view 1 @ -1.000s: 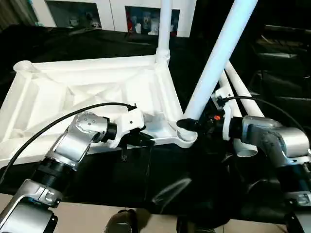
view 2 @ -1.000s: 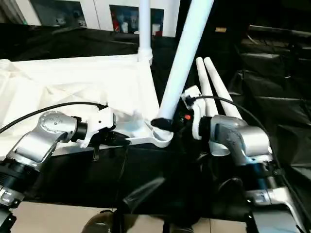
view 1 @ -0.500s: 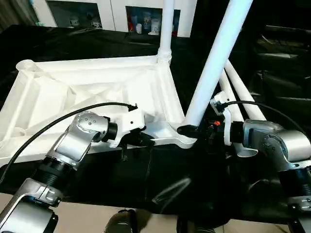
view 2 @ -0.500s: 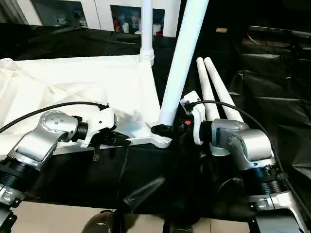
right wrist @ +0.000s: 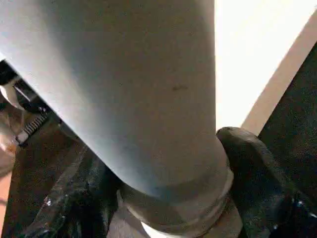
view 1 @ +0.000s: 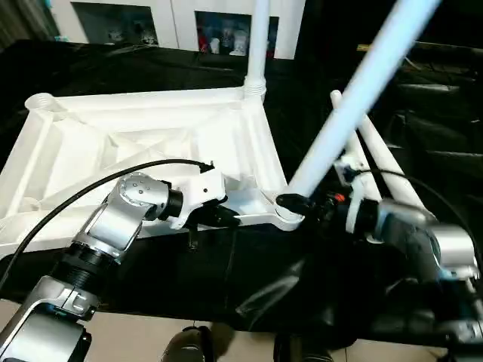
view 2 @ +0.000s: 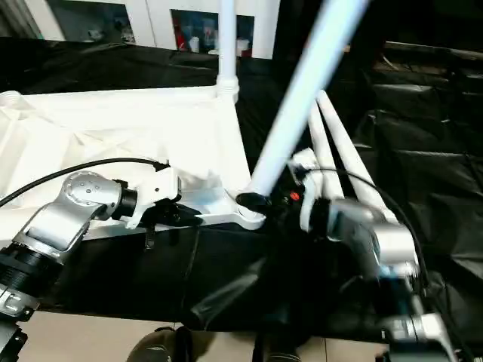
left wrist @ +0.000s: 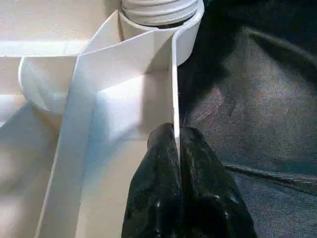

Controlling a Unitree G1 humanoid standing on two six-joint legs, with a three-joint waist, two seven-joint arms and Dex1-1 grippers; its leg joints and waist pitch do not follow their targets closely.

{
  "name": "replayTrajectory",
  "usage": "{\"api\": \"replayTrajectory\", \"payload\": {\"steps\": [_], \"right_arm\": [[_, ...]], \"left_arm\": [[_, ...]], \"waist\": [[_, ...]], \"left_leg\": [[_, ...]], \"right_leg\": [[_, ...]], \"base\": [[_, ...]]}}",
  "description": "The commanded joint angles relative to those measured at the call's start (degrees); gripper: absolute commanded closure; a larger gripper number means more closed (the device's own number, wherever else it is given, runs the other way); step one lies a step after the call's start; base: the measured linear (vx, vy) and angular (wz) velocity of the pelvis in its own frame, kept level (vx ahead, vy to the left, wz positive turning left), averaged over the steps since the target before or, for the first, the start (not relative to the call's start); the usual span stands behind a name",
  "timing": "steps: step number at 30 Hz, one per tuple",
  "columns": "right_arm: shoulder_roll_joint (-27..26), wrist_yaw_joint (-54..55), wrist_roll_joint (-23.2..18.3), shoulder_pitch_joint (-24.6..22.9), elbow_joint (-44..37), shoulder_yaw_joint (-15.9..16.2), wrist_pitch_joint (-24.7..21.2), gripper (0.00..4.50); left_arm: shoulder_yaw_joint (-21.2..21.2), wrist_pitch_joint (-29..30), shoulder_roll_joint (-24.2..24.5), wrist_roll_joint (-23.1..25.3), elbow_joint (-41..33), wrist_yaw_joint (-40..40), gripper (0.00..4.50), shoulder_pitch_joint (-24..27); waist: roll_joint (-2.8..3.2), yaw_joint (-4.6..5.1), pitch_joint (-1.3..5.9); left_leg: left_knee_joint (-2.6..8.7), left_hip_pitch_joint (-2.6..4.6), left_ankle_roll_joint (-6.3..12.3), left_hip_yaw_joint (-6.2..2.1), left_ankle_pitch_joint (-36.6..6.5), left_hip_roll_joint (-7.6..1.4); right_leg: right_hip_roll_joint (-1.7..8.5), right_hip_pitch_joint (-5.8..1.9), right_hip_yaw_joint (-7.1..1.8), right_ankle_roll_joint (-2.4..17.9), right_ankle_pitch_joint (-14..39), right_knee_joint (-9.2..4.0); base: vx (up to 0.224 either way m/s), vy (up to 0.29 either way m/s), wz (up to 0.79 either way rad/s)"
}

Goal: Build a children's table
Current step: Insert table leg to table base

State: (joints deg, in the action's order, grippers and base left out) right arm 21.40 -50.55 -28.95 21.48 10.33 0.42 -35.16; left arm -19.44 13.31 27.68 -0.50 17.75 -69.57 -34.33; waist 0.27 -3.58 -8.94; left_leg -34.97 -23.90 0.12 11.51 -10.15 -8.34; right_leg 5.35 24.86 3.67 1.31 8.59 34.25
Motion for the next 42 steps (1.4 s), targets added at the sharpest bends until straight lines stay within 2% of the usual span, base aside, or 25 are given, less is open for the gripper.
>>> {"api": "replayTrajectory", "payload": {"steps": [1,3,5,10,12,15,18,20,22,23,24,26,28,30,40,42], "right_arm": [[-1.3,1.1,1.6,-3.7,3.2,1.9,0.2,1.8],[-1.8,1.4,2.0,-4.3,3.5,1.9,1.5,1.8],[-3.2,2.7,3.1,-5.6,4.2,1.5,5.3,1.8],[-4.7,4.5,3.7,-7.3,4.5,0.8,8.3,1.8],[-4.6,4.8,5.4,-7.9,4.0,1.7,10.0,1.8],[-5.2,5.9,7.3,-8.8,2.8,2.5,12.6,1.8],[-5.8,6.0,6.8,-9.3,2.2,2.2,12.9,1.81],[-6.5,6.5,6.8,-9.6,1.9,1.9,14.4,1.81],[-7.2,7.3,6.8,-9.8,2.3,1.3,16.3,1.81],[-7.6,7.7,6.6,-9.8,2.5,0.8,17.0,1.81],[-8.0,8.1,6.4,-10.0,2.8,0.4,18.1,1.81],[-8.4,8.3,6.1,-10.2,3.1,0.1,18.8,1.81],[-9.0,8.6,6.0,-10.8,3.1,-0.4,19.4,1.81],[-9.6,9.2,6.1,-11.4,3.2,-0.8,20.4,1.81],[-12.6,10.7,4.5,-13.7,3.6,-3.4,25.6,1.81],[-12.8,10.5,4.3,-14.0,3.2,-3.7,26.3,1.81]], "left_arm": [[0.6,-1.0,-0.1,-0.9,-1.9,0.9,4.5,-1.2],[0.6,-1.0,-0.2,-0.9,-1.9,0.9,4.5,-1.3],[0.8,-0.9,-0.4,-0.9,-1.8,1.1,4.5,-1.3],[0.8,-1.2,-0.5,-0.7,-1.5,1.0,4.5,-1.4],[0.9,-1.3,-0.6,-0.7,-1.3,1.0,4.5,-1.6],[0.8,-1.3,-0.7,-0.6,-1.2,1.1,4.5,-1.9],[0.8,-1.3,-0.8,-0.6,-1.2,1.1,4.5,-1.9],[0.8,-1.4,-0.8,-0.6,-0.9,1.1,4.5,-2.0],[0.7,-1.5,-0.8,-0.6,-0.8,1.1,4.5,-2.1],[0.7,-1.5,-0.8,-0.5,-0.7,1.1,4.5,-2.2],[0.6,-1.6,-0.8,-0.4,-0.6,1.1,4.5,-2.3],[0.6,-1.7,-0.8,-0.4,-0.4,1.0,4.5,-2.4],[0.6,-1.8,-0.8,-0.4,-0.3,1.0,4.5,-2.5],[0.6,-1.8,-0.9,-0.4,-0.1,0.9,4.5,-2.6],[0.5,-2.6,-1.1,-0.3,1.1,0.8,4.5,-3.3],[0.5,-2.7,-1.2,-0.3,1.2,0.8,4.5,-3.4]], "waist": [[0.1,0.06,4.66],[0.27,0.04,4.63],[0.34,0.03,4.42],[0.27,0.15,4.12],[0.6,0.05,4.11],[0.6,0.1,3.99],[0.52,0.14,3.92],[0.96,0.09,3.64],[0.85,0.19,3.41],[1.11,0.18,3.32],[1.08,0.26,3.25],[1.19,0.32,3.42],[1.5,0.31,3.35],[1.53,0.29,3.34],[2.2,0.14,3.09],[2.11,0.12,3.14]], "left_leg": [[5.37,2.6,0.01,-2.46,-14.2,-5.06],[5.46,2.46,0.41,-2.48,-13.5,-5.04],[5.59,2.64,-0.01,-2.44,-15.3,-5.08],[6.05,2.64,-1.37,-2.79,-18.8,-5.07],[6.18,2.81,-1.69,-2.8,-19.0,-5.18],[6.39,2.8,-2.35,-2.78,-20.6,-5.17],[6.46,2.87,-2.49,-2.92,-21.6,-5.16],[6.59,3.01,-2.97,-3.04,-23.6,-5.18],[6.81,3.28,-3.6,-3.25,-26.4,-5.19],[6.85,3.34,-3.81,-3.37,-27.1,-5.22],[7.01,3.49,-4.02,-3.42,-28.0,-5.23],[7.22,3.55,-4.03,-3.43,-27.1,-5.27],[7.45,3.54,-4.1,-3.28,-26.8,-5.35],[7.48,3.54,-4.18,-3.23,-27.2,-5.35],[7.64,3.63,-4.26,-3.24,-28.2,-5.38],[7.64,3.68,-4.21,-3.22,-28.3,-5.39]], "right_leg": [[4.68,-2.51,-3.3,13.5,15.8,-3.94],[4.65,-2.6,-3.21,13.8,15.2,-3.87],[4.76,-2.37,-3.25,13.5,17.7,-4.28],[4.85,-2.32,-3.22,11.6,23.3,-4.94],[4.71,-2.08,-3.27,11.6,22.9,-4.89],[4.69,-2.0,-3.32,11.3,22.9,-5.01],[4.85,-2.03,-3.37,10.9,24.7,-5.16],[4.88,-1.79,-3.38,10.6,26.4,-5.44],[4.95,-1.75,-3.31,9.9,29.2,-5.8],[5.04,-1.74,-3.3,9.7,30.0,-5.84],[4.99,-1.77,-3.23,9.4,30.8,-6.01],[5.03,-2.05,-3.19,9.5,29.6,-6.12],[4.79,-1.89,-3.28,10.0,27.1,-6.04],[4.85,-1.89,-3.34,10.4,26.6,-6.0],[4.98,-1.7,-3.45,10.3,27.6,-6.18],[5.07,-1.76,-3.51,10.3,27.6,-6.28]], "base": [[0.0,0.0,0.0],[0.0,0.0,0.0],[0.0,0.0,0.0],[0.0,0.0,0.0],[0.0,0.0,0.0],[0.0,0.0,0.0],[0.0,0.0,0.0],[0.0,0.0,0.0],[0.0,0.0,0.0],[0.0,0.0,0.0],[0.0,0.0,0.0],[0.0,0.0,0.0],[0.0,0.0,0.0],[0.0,0.0,0.0],[0.0,0.0,0.0],[0.0,0.0,0.0]]}}
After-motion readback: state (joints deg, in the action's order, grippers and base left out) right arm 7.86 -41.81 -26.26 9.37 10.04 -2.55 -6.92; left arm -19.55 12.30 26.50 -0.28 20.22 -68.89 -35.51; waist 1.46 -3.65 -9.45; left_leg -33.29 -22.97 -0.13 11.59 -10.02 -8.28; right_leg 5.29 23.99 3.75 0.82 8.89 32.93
